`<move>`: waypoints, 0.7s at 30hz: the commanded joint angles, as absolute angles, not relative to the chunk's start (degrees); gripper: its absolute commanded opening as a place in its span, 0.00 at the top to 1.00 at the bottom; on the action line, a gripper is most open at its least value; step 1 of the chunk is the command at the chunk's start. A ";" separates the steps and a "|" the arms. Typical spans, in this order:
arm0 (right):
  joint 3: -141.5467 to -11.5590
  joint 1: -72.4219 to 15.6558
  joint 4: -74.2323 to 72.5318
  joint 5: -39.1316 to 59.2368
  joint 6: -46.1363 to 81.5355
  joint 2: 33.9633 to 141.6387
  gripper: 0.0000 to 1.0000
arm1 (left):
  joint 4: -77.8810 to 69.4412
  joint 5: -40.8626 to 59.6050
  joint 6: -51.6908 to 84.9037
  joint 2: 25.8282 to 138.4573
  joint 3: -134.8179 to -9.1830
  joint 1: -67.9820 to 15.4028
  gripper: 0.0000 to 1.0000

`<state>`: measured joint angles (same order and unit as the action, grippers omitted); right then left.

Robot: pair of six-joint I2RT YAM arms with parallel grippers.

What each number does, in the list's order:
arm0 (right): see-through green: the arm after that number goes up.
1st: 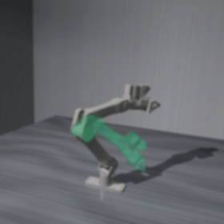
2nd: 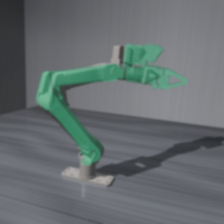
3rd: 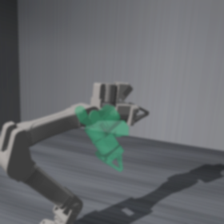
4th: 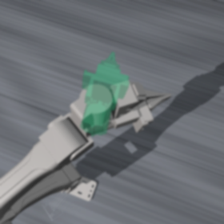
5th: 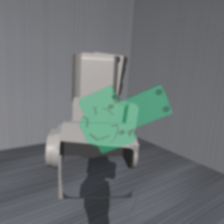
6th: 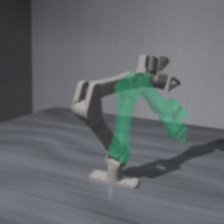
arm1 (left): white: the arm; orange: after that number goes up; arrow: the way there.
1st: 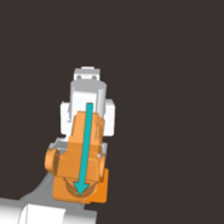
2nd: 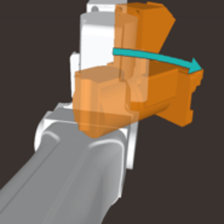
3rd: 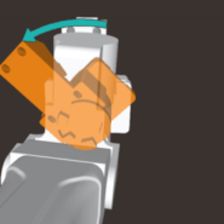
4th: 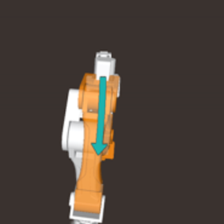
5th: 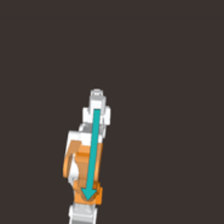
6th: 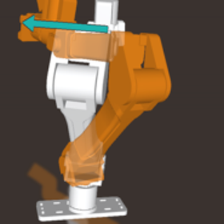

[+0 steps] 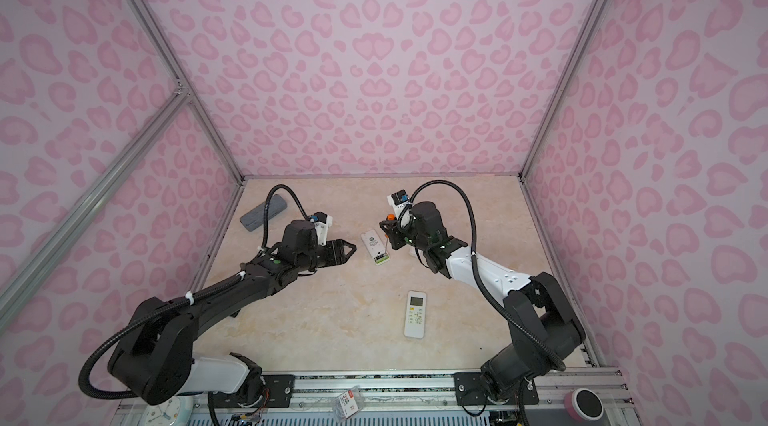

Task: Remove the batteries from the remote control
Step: 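Open the left gripper toward the remote while the right gripper holds the screwdriver, then grasp the remote with left gripper while right gripper brings screwdriver to batteries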

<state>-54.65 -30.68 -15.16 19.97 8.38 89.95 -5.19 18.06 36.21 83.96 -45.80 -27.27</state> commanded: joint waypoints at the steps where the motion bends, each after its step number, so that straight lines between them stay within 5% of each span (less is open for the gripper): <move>1: -55.17 -30.24 -20.26 19.91 8.56 92.50 1.00 | -10.53 22.16 41.42 88.83 -47.80 -26.25 0.39; 21: -54.01 -29.44 -23.70 20.16 4.25 98.05 1.00 | -12.51 30.19 46.58 114.16 -65.22 -22.14 0.47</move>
